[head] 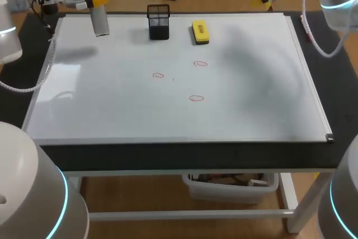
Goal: Pick up the inspection probe, press it on each red-marked spot on the whiteboard one by one, put down the probe, pick up the eraser, and wipe off all the red marks.
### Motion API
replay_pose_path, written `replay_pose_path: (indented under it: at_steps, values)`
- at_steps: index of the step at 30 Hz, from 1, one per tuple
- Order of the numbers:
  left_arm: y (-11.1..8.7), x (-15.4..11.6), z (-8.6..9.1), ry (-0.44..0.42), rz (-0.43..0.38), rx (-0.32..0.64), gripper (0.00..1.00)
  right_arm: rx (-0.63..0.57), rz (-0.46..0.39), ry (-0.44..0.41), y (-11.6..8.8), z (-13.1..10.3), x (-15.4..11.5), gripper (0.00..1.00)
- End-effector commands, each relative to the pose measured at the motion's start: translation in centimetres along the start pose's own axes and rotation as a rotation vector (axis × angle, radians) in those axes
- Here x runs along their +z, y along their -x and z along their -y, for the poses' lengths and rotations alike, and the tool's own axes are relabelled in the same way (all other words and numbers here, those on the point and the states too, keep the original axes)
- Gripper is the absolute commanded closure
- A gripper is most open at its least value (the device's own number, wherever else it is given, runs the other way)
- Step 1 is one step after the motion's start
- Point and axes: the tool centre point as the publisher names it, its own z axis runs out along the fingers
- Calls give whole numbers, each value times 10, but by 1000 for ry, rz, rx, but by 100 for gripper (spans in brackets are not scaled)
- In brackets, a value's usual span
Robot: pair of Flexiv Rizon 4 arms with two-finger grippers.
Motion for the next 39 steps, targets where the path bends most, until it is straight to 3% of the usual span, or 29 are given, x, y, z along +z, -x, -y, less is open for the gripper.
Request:
replay_pose_path:
  at_steps: [1,25,39]
  values:
    - [-2,0,2,1,5,2,100,-25,-272,-89,13,-2,16,0]
    - [-2,0,2,1,5,2,100,-368,-605,-418,6,-2,78,0]
    - [-2,0,2,1,5,2,100,-486,-673,-501,-1,-11,105,0]
